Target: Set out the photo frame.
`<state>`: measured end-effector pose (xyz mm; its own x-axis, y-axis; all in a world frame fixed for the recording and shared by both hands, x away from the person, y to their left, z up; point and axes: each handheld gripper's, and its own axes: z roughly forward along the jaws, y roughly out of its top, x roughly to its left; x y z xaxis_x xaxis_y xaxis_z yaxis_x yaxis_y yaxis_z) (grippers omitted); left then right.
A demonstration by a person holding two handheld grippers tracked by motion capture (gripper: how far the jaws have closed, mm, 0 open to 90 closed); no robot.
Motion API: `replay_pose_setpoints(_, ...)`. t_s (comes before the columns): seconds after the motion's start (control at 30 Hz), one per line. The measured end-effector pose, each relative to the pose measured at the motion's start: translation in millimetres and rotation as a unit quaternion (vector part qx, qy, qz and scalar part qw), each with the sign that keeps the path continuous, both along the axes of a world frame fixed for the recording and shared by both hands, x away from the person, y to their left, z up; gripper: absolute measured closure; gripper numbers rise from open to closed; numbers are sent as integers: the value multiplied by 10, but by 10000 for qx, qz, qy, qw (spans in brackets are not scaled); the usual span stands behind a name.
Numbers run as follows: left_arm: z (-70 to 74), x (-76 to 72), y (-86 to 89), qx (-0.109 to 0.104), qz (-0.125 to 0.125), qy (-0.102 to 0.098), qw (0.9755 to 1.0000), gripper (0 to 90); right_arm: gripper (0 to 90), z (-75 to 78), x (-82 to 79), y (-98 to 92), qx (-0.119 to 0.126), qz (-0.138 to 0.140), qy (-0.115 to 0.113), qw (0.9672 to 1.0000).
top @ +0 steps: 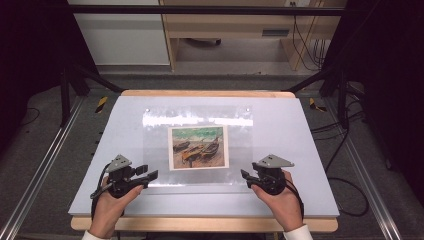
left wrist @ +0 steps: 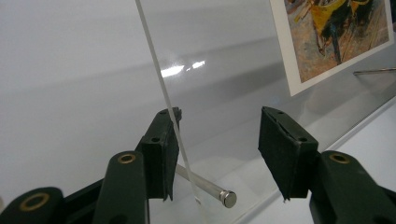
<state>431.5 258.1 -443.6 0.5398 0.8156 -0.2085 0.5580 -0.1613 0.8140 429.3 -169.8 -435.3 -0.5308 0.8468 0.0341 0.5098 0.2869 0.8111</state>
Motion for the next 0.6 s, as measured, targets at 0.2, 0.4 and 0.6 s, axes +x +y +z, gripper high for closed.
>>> replay_pose_setpoints(0.2, 1, -16, 4, 31, -7, 1, 10000, 485, 532, 0, -21, -4, 13, -11, 7, 10000)
replay_pose_setpoints(0.4, 2, -41, 4, 76, 1, -1, 10000, 497, 558, -2, -40, -17, -12, -18, -9, 10000)
replay_pose_setpoints(0.6, 3, -68, 0, 107, 23, 9, 9999, 512, 591, -6, -67, -32, 13, -30, -6, 10000)
